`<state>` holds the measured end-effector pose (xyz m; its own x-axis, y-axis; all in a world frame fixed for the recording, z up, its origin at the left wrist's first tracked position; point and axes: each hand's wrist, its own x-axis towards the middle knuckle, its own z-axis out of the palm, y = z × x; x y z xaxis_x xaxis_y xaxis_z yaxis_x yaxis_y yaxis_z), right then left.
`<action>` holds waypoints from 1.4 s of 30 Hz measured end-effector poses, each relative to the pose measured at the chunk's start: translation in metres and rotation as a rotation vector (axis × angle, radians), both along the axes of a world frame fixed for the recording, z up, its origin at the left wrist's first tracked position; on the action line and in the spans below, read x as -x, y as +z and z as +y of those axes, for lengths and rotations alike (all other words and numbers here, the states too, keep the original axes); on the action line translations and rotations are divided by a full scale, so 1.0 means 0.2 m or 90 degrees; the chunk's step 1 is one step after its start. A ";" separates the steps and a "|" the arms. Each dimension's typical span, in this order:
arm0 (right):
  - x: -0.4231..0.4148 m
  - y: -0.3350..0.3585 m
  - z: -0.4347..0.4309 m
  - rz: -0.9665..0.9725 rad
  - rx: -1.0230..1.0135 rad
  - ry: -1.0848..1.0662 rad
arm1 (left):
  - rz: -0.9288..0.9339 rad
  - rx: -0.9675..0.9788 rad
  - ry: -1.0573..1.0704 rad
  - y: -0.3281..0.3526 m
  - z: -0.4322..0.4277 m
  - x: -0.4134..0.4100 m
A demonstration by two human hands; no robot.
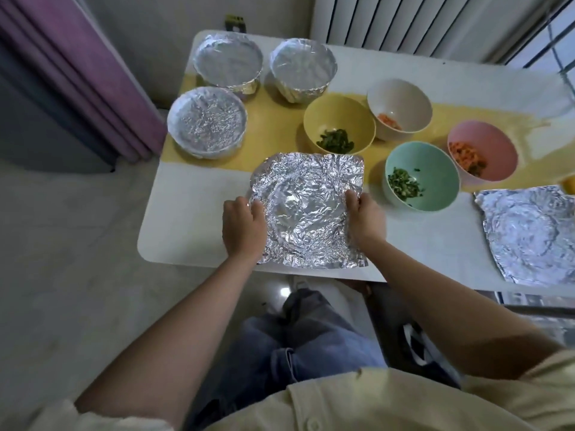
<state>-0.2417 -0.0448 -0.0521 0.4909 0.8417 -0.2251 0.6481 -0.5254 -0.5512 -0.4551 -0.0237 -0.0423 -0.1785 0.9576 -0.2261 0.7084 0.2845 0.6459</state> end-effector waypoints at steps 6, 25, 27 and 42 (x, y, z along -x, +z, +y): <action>0.06 -0.05 0.06 0.053 -0.053 0.034 | -0.002 0.026 0.054 -0.04 0.01 0.04; 0.05 -0.12 0.15 0.226 -0.015 0.070 | -0.014 -0.026 0.152 -0.19 0.03 0.03; 0.05 -0.13 0.14 0.327 -0.007 0.040 | -0.103 -0.025 0.134 -0.20 0.04 0.04; 0.04 -0.18 0.15 0.447 0.127 -0.068 | -0.388 0.087 0.203 -0.28 0.02 0.05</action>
<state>-0.2500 -0.0140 -0.0874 0.2522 0.7075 -0.6602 0.1179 -0.6997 -0.7047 -0.4653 -0.0191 -0.0981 -0.2490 0.8354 -0.4900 0.1002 0.5255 0.8449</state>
